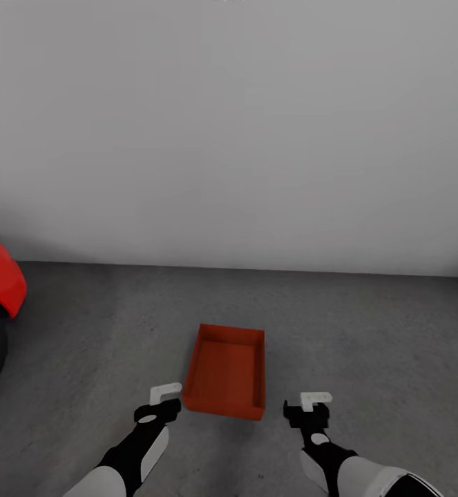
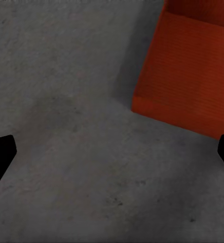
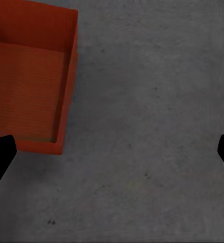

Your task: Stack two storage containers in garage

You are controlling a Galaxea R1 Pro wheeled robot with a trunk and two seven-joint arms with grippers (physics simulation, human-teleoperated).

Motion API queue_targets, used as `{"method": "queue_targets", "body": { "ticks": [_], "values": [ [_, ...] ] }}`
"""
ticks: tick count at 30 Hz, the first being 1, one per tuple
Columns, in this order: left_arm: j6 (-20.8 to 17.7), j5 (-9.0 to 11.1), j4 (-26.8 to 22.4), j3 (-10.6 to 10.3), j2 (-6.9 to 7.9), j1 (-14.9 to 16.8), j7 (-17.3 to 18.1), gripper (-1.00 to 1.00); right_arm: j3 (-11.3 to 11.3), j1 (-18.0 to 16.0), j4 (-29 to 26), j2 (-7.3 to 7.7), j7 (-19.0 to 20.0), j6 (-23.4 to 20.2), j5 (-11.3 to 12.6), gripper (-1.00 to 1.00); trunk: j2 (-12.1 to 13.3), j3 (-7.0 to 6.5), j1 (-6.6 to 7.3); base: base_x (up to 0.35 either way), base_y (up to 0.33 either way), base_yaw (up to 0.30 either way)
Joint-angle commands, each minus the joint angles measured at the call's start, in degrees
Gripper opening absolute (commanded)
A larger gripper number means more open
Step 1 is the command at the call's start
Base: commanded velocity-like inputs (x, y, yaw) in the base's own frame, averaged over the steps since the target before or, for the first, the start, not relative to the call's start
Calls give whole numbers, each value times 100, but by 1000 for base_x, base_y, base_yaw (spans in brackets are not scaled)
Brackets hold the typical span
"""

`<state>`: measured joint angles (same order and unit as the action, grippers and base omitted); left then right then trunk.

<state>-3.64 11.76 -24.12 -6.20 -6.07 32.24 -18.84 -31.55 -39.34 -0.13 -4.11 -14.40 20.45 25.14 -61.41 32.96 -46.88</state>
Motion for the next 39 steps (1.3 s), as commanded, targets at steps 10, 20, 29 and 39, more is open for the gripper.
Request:
{"method": "queue_targets", "body": {
  "ticks": [10,20,29,39],
  "values": [
    [-55,279,975,-66,359,1,-48,100,-61,-27,176,915,12,-78,139,100,399,-175,220,0,0,0],
    [-7,1525,2394,-65,696,-39,20,100,-68,1138,206,894,38,-106,158,100,800,-355,440,0,0,0],
    [-8,1528,2404,-65,688,-709,24,100,-72,1756,206,889,64,-1125,131,100,840,-373,462,0,0,0],
    [163,1490,2403,-72,652,-1351,296,100,-71,2501,206,528,132,-1215,115,100,840,-401,462,0,0,-28]
  ]
}}
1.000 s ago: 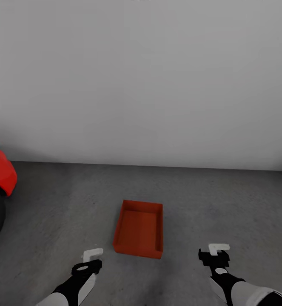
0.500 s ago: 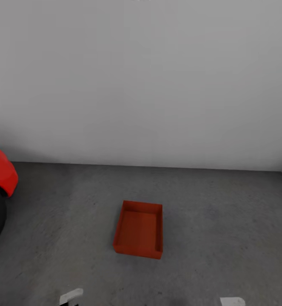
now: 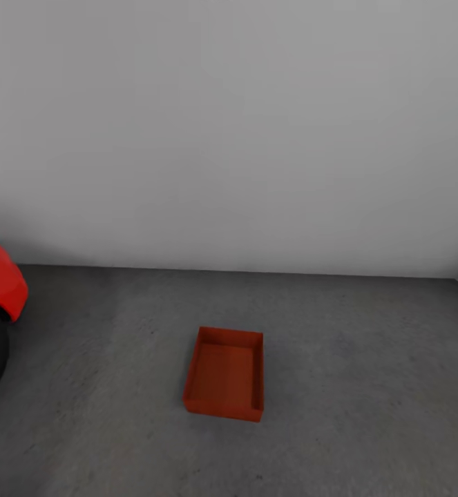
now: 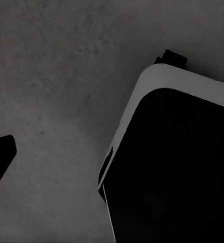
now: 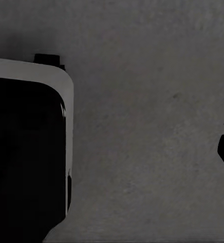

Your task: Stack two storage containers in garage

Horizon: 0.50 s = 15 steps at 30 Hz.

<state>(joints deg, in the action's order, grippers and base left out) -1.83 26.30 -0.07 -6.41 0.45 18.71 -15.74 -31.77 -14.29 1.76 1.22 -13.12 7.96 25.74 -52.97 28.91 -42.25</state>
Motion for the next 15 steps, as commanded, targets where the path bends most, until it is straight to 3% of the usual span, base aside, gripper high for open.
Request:
{"method": "queue_targets", "body": {
  "ticks": [1,6,15],
  "values": [
    [21,30,-3,-52,0,-92,129,100,-49,76,17,-37,30,58,63,100,-3,-3,0,0,0,-75],
    [163,34,-2,-53,9,-310,616,100,-49,352,16,-119,268,159,79,100,-3,-45,0,0,0,-80],
    [568,26,-47,-60,39,-385,803,100,-53,608,17,-230,465,265,54,100,-3,-126,0,0,0,-34]
  ]
}}
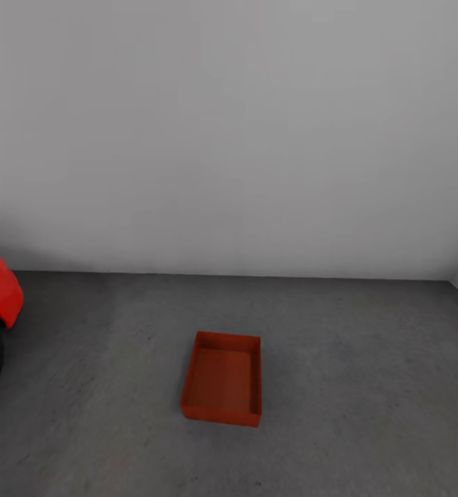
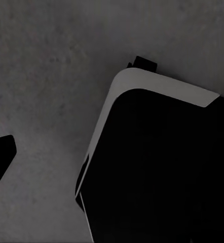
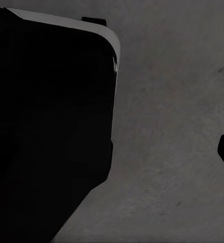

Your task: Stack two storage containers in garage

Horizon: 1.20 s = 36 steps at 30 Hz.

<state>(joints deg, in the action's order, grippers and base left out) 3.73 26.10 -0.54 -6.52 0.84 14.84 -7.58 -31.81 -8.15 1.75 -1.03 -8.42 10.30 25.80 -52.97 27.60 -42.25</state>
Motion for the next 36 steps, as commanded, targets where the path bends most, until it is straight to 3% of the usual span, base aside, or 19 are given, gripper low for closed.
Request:
{"method": "queue_targets", "body": {
  "ticks": [1,9,36],
  "values": [
    [14,44,-1,-49,0,2,-14,100,-49,4,18,-10,-2,32,45,100,-4,-5,0,0,0,-2],
    [22,42,3,-60,-1,1,-14,100,-44,41,17,-13,314,39,52,100,-4,-79,0,0,0,0],
    [22,35,1,-61,1,1,-14,100,-44,41,19,-25,324,46,22,100,-4,-331,0,0,0,0]
  ]
}}
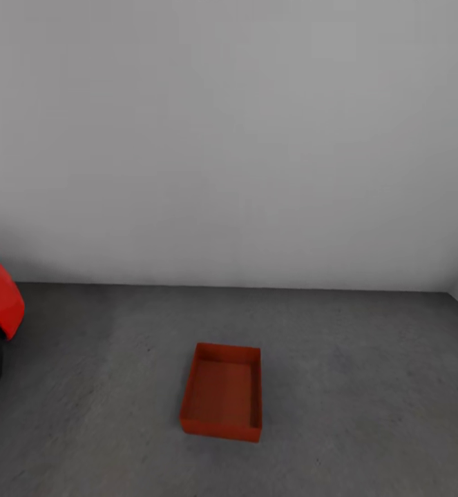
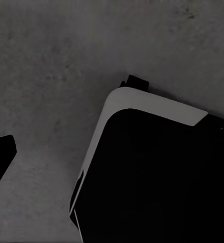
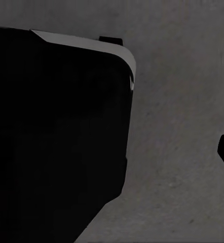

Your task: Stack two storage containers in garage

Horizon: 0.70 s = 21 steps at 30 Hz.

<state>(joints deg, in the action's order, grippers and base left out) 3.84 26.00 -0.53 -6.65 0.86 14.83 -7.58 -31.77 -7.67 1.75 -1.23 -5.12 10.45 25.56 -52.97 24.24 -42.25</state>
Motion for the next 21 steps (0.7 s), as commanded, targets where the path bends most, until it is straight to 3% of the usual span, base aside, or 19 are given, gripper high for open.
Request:
{"method": "queue_targets", "body": {
  "ticks": [1,21],
  "values": [
    [12,46,0,-48,0,2,-15,100,-48,-6,18,-4,-6,30,46,100,-4,-4,0,0,0,0],
    [12,46,0,-49,-3,2,-10,100,-48,-6,18,6,1,103,54,100,-4,-190,0,0,0,0]
  ]
}}
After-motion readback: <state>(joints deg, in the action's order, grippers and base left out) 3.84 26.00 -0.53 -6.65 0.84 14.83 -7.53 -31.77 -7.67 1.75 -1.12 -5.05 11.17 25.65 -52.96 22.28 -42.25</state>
